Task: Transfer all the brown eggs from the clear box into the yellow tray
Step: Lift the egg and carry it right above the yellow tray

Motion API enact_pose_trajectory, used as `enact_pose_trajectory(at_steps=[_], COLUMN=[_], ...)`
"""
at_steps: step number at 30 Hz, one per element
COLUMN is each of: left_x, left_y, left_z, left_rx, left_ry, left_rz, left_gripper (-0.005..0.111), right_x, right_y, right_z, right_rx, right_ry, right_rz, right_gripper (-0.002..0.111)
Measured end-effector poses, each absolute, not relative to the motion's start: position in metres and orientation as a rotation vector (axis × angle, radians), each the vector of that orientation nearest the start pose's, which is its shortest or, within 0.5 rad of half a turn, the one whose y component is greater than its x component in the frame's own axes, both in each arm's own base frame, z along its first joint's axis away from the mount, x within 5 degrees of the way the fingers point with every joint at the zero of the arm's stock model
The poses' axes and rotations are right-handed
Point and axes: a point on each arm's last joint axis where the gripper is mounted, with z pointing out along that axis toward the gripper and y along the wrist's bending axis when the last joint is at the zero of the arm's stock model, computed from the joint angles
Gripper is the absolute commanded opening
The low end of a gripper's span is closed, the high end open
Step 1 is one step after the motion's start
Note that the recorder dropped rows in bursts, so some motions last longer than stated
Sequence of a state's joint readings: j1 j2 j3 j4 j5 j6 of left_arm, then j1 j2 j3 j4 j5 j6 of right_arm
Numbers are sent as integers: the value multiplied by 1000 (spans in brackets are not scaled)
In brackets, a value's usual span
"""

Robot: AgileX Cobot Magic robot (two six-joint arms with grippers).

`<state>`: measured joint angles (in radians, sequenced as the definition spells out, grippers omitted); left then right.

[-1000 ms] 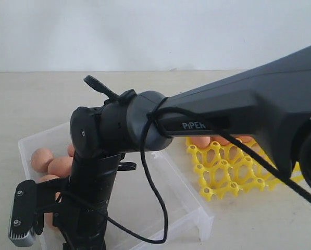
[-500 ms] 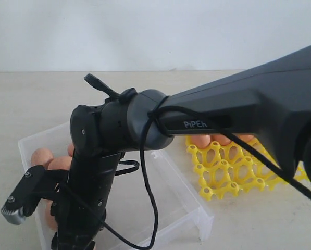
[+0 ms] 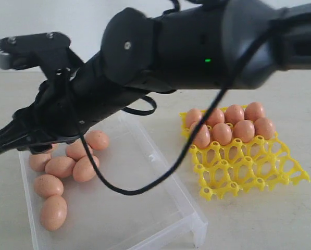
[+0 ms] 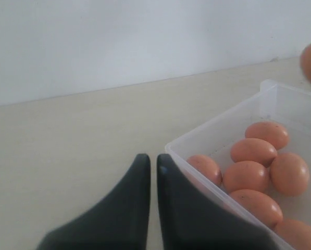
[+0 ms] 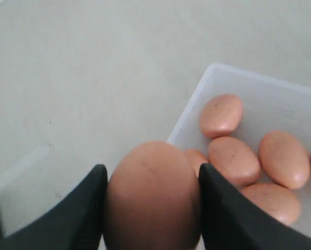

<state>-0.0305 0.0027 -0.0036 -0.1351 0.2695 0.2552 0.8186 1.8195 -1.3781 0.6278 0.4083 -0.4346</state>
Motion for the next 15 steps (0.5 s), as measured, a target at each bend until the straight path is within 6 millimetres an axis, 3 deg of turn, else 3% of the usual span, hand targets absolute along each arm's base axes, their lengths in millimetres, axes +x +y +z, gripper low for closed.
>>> enact_pose_trajectory(at_steps=[4,9,12,15], left_x=[55,55,55,55], left_y=[-5,-5,-5,-5], left_z=[190,190,190,190], left_rx=[162,162,162,162], left_ry=[1742,1742,1742,1742], left_rz=[38,38,38,38], left_gripper=[4,4,4,4], right_x=[249,212,189,167], right_y=[281,225,199,184], right_z=[285,327,337,332], right_rx=[-734,-543,-600,-826], right_ry=[2054,1788,1701,1647], right_rz=[712,674,623,517], right_gripper=[0,0,0,0])
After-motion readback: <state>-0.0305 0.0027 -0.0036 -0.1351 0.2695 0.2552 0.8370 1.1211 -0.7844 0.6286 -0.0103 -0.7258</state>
